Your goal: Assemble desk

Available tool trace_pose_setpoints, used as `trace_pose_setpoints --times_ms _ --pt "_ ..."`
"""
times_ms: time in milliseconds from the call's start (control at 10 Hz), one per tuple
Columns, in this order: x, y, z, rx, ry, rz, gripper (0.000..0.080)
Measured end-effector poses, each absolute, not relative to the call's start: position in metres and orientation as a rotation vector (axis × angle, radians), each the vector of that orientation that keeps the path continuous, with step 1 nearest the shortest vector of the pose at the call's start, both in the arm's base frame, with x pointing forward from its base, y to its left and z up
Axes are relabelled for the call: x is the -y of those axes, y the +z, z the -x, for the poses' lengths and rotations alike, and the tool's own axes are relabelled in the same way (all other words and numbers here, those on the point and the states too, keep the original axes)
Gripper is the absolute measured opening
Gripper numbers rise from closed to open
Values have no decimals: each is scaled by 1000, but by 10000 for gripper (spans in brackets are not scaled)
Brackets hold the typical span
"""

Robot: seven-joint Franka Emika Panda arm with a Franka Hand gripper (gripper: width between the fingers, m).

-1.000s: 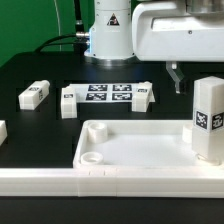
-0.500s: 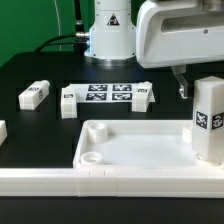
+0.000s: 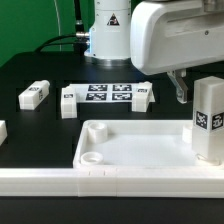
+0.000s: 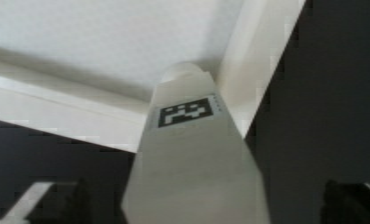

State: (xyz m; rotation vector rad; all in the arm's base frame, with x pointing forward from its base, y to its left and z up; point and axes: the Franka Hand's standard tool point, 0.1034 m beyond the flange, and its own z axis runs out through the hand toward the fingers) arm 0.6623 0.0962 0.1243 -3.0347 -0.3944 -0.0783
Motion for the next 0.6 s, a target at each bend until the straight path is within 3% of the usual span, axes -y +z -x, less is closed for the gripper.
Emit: trace_pose_setpoints --times_ms 300,600 --pt "-96 124 -662 394 -77 3035 289" --pt "-95 124 -663 254 -73 3041 289"
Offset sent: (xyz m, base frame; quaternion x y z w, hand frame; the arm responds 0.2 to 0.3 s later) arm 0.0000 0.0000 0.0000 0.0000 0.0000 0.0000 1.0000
